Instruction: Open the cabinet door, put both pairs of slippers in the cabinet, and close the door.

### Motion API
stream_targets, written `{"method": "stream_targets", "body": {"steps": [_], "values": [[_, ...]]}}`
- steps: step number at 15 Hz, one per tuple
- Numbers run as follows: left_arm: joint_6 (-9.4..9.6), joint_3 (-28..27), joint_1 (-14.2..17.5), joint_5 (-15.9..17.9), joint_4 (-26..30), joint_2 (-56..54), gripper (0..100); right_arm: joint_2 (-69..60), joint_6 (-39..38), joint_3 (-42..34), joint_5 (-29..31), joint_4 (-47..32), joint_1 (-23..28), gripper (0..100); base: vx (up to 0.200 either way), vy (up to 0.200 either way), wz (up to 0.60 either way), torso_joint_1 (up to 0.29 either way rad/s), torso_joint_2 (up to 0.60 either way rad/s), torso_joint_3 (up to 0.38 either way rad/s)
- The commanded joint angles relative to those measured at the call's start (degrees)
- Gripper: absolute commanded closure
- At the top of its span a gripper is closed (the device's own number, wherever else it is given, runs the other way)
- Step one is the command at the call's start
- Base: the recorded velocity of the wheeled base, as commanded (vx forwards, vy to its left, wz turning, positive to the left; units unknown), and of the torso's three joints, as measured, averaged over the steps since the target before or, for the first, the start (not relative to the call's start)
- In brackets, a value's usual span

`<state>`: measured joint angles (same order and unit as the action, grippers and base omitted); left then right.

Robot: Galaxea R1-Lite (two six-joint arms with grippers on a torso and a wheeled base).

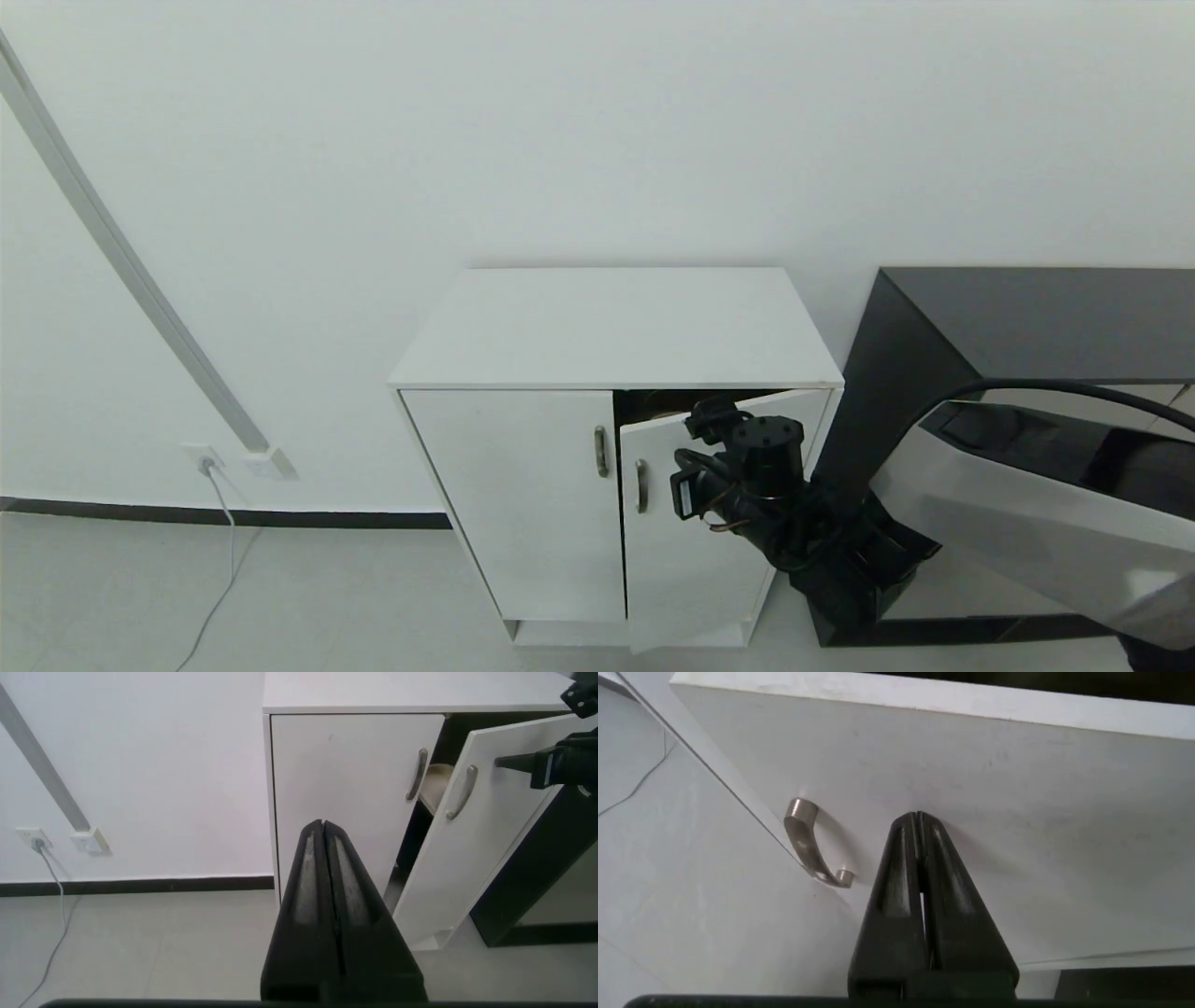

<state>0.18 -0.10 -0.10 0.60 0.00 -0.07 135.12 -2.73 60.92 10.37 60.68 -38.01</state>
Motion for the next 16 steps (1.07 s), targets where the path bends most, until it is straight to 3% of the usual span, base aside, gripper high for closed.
{"method": "stream_targets", "body": {"steps": [1,16], "values": [[-0.01,0.0,0.0,0.0,0.0,0.1,100,1.2,0.0,2.6,0.0,-0.9,0.6,100,0.0,0.0,0.0,0.0,0.0,0.0],[-0.01,0.0,0.0,0.0,0.0,0.1,100,4.0,0.0,11.8,-0.3,-8.3,3.1,100,0.0,0.0,0.0,0.0,0.0,0.0]]}}
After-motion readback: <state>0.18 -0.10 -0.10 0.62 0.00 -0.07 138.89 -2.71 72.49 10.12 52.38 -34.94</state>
